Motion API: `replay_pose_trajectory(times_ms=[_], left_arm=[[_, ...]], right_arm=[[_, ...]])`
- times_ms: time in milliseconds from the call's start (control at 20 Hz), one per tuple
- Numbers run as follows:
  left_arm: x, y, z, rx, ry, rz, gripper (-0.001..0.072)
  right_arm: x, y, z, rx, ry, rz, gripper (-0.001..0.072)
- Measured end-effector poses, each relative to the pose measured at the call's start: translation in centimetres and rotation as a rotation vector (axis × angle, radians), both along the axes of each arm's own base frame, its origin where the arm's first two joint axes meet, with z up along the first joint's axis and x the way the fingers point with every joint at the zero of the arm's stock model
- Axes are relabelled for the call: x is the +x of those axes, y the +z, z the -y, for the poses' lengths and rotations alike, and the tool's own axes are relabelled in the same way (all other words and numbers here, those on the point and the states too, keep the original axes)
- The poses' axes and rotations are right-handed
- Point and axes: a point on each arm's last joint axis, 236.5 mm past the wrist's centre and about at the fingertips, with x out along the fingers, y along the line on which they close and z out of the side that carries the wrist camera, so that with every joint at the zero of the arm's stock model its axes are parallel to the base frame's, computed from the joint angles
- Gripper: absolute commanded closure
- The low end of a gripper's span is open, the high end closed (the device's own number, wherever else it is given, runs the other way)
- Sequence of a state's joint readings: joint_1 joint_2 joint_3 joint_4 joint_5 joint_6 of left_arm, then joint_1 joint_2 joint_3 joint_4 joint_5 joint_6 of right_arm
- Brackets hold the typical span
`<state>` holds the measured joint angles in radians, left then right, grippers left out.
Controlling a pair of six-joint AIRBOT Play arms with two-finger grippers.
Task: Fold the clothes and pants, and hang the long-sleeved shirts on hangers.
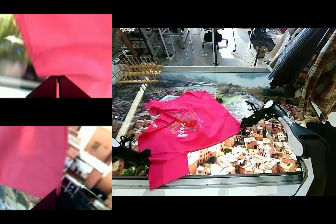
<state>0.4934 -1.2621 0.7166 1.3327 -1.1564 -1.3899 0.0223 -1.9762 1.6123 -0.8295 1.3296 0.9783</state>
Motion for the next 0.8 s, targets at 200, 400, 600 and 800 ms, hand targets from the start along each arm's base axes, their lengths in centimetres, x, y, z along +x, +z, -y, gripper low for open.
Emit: replay_pose_trajectory(times_ms=[200, 400, 600, 800], left_arm=[[4.4, 6.8, 0.9, -0.045, -0.086, 0.200, 0.0703], [10.7, 23.5, 3.2, -0.101, -0.151, 0.693, 0.0703], [9.4, 46.6, 5.7, -0.063, -0.189, 1.324, 0.0703], [1.7, 63.2, 10.6, 0.104, -0.251, 1.788, 0.0703]], right_arm=[[-0.6, 6.6, 0.2, -0.012, 0.047, 0.098, 0.0690], [-3.0, 18.2, 1.5, -0.082, 0.081, 0.328, 0.0689], [-7.7, 34.9, 2.8, -0.133, -0.018, 0.780, 0.0690], [-17.2, 53.1, 4.3, -0.077, -0.219, 1.348, 0.0690]])
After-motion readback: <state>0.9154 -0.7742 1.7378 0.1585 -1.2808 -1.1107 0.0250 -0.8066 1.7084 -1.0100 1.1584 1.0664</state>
